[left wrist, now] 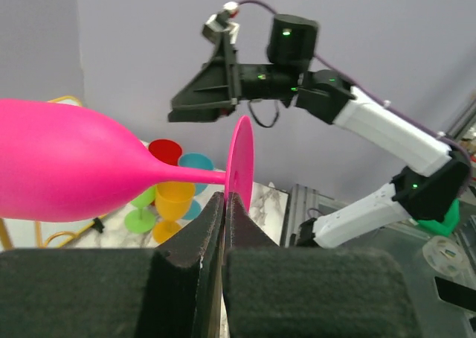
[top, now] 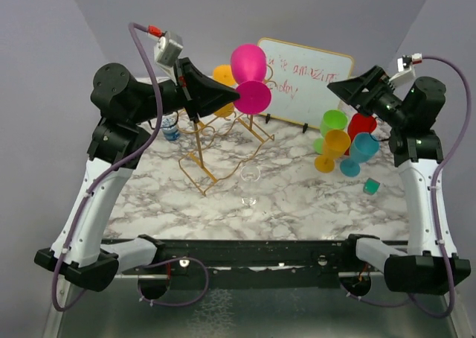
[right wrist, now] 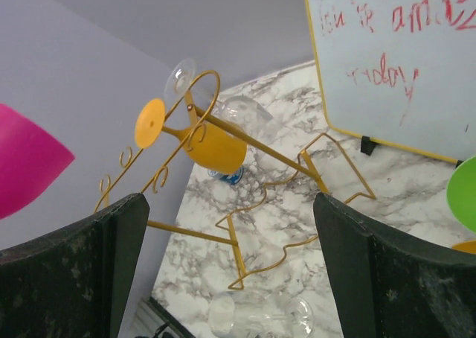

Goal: Take the wine glass off the wine glass rack
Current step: Place the wine glass at the center of the board.

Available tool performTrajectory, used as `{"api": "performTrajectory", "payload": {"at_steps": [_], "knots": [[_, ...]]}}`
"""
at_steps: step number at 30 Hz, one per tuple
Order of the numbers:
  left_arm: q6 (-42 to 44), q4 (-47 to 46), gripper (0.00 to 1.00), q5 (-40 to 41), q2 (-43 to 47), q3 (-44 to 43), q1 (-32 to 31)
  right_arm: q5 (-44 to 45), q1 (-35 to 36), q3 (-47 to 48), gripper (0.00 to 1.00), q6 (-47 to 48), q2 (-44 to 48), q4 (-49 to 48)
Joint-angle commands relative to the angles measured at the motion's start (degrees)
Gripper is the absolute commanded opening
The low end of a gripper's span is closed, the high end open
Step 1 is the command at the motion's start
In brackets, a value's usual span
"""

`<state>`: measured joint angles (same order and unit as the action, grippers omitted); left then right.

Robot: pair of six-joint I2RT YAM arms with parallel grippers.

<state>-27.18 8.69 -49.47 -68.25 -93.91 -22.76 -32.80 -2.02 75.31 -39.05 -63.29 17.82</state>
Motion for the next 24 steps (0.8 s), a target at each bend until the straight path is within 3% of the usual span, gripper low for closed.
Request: {"api": "performTrajectory", "payload": {"at_steps": [1,9,15,24], "knots": [[-0.1,-1.6,0.0,2.4,0.4,-0.4,-5.1,-16.0,-3.7,-4.4,0.99,-8.0,-0.8,-9.5],[6.3,-1.5,0.0,5.8,-3.6,0.0,-20.7,-17.2,-4.2,-6.2,1.0,-6.3,1.8,-10.7],[9.2,-1.0,0.0,5.0,-2.4,4.2,-24.5,-19.6,-4.4,-8.1,1.0,-5.7,3.4,-10.8],[9.8,-0.9,0.0,4.3,3.3,11.0,-25.0,-31.6,-4.5,-15.6,1.0,-20.7,2.2,-36.2]]}}
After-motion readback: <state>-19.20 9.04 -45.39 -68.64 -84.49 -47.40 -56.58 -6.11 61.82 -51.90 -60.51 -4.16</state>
